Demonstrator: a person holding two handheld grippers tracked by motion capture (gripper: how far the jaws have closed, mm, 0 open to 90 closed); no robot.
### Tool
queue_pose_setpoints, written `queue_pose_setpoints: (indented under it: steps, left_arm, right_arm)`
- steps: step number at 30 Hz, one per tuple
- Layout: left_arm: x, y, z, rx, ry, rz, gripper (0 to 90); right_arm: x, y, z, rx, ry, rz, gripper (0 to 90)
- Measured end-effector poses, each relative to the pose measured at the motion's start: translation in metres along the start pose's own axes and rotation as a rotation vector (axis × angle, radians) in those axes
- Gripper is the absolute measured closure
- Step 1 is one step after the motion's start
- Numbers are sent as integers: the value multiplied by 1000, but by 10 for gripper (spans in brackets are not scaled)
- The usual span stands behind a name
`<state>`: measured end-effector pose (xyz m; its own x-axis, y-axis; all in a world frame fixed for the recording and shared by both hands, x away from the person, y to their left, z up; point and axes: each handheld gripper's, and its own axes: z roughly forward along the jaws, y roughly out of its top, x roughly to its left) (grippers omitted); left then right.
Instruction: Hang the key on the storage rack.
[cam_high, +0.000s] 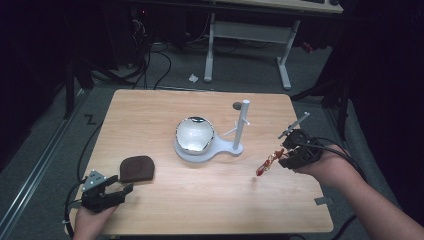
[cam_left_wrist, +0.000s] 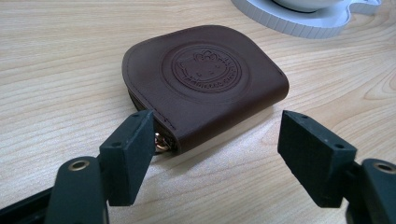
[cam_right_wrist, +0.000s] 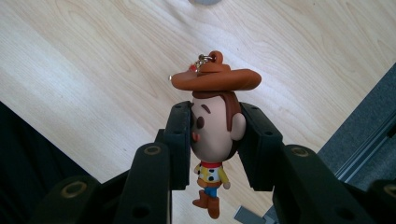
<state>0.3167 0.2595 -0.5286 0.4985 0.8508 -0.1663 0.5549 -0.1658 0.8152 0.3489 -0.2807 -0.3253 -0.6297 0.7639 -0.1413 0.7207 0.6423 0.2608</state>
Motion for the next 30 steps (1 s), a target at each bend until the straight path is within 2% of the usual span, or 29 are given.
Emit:
queue_pose_setpoints:
  steps: [10, 19, 20, 30]
  left_arm:
    - [0, 0, 0, -3, -3, -2, 279]
    - [1, 0, 0, -3, -5, -3, 279]
    - [1, 0, 0, -4, -5, -3, 280]
    - [1, 0, 1, -2, -9, -1, 280]
  right_arm:
    - [1, 16, -2, -20, 28, -3, 670]
    - [0, 34, -6, -14, 40, -19, 671]
    - [0, 38, -8, -12, 44, -10, 671]
    - [-3, 53, -14, -26, 37, -23, 670]
